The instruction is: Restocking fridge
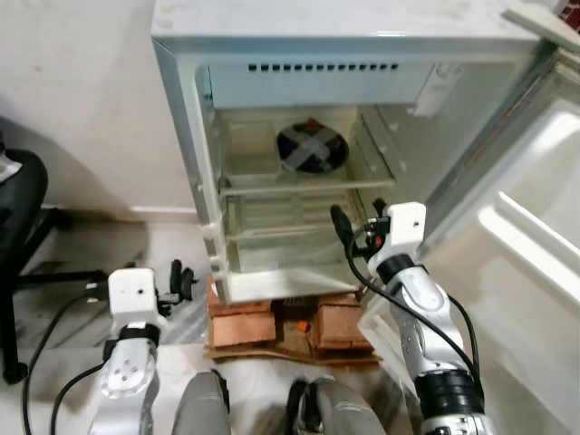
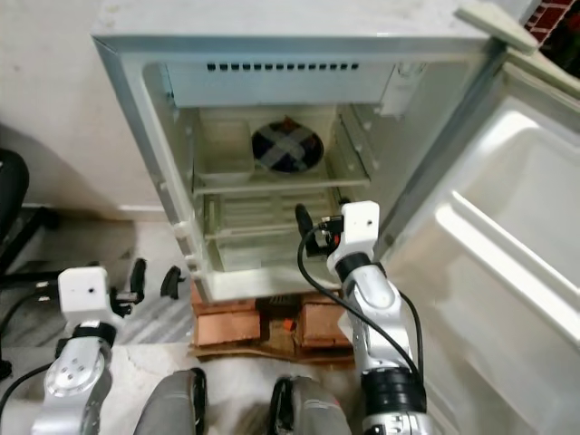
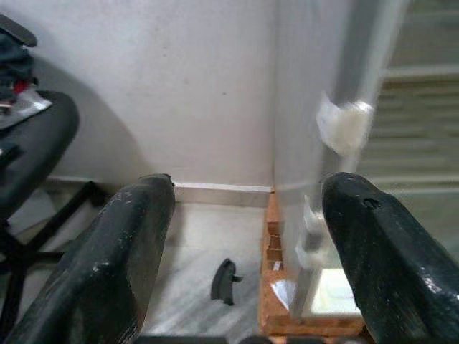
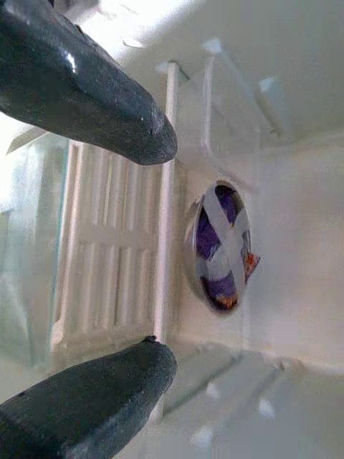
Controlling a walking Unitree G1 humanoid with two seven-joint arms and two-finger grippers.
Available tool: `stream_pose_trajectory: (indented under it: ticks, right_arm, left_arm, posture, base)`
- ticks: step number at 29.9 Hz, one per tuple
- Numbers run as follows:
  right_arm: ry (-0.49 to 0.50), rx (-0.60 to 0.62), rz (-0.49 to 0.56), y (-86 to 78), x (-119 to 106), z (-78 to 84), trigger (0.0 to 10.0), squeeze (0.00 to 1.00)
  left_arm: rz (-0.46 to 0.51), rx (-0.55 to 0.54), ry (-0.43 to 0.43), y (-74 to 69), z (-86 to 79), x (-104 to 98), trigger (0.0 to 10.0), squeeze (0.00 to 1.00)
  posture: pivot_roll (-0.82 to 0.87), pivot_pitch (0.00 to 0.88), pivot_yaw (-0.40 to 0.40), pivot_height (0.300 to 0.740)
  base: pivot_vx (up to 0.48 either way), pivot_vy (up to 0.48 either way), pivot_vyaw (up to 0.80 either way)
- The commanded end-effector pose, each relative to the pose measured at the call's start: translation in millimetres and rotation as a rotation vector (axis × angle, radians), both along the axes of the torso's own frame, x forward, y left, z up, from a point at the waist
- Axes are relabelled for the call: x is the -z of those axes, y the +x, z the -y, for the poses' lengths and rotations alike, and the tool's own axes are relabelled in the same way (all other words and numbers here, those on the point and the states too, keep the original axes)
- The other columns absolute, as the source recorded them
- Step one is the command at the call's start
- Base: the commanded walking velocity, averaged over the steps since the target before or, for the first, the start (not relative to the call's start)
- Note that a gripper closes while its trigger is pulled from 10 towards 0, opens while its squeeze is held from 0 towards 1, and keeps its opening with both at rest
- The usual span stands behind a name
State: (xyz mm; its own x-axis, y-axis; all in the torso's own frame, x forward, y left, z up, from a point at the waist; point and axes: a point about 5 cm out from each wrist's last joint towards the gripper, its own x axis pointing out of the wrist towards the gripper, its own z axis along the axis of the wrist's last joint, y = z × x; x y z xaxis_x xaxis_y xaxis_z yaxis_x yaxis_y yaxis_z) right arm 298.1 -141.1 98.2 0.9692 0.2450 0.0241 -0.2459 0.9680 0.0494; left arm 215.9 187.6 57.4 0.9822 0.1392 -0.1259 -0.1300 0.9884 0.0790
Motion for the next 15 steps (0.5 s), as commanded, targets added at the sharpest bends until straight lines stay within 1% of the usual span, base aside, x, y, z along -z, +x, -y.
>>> stream_pose_trajectory:
  ticks: [1, 2, 3, 7, 15]
  right_arm:
    - [-0.031, 0.03, -0.018, -2.2, 7.1, 0.7, 10.0, 0.0]
    - [-0.026, 0.032, -0.03, -2.4, 8.5, 0.3, 10.0, 0.0]
    - [0.006, 0.019, -0.042, -2.9, 8.9, -1.2, 10.0, 0.0]
    - [0.065, 0.008, -0.039, -4.4, 8.1, -4.2, 10.0, 0.0]
    - [0.083, 0.01, -0.053, -1.3, 11.1, -6.2, 10.0, 0.0]
  left_arm:
    - [-0.019, 0.018, 0.005, -0.3, 3.0, 4.0, 10.0, 0.0]
    - [-0.018, 0.019, 0.005, 0.2, 3.4, 3.8, 10.0, 0.0]
    - [-0.018, 0.021, 0.006, 0.7, 3.6, 3.6, 10.0, 0.0]
    - [-0.017, 0.027, 0.005, 3.1, 4.1, 4.0, 10.0, 0.0]
    - [-0.013, 0.037, 0.006, 9.1, 7.8, 4.2, 10.0, 0.0]
  posture:
    - [0.14, 0.095, -0.057, 0.74]
    - [0.14, 0.095, -0.057, 0.74]
    - [0.13, 0.095, -0.055, 0.74]
    - [0.14, 0.092, -0.062, 0.74]
    - [0.14, 0.091, -0.068, 0.74]
  base:
    - [-0.394, 0.0, 0.0]
    - [-0.394, 0.0, 0.0]
    - [-0.398, 0.0, 0.0]
    - [-0.393, 0.0, 0.0]
    - [-0.41, 0.0, 0.0]
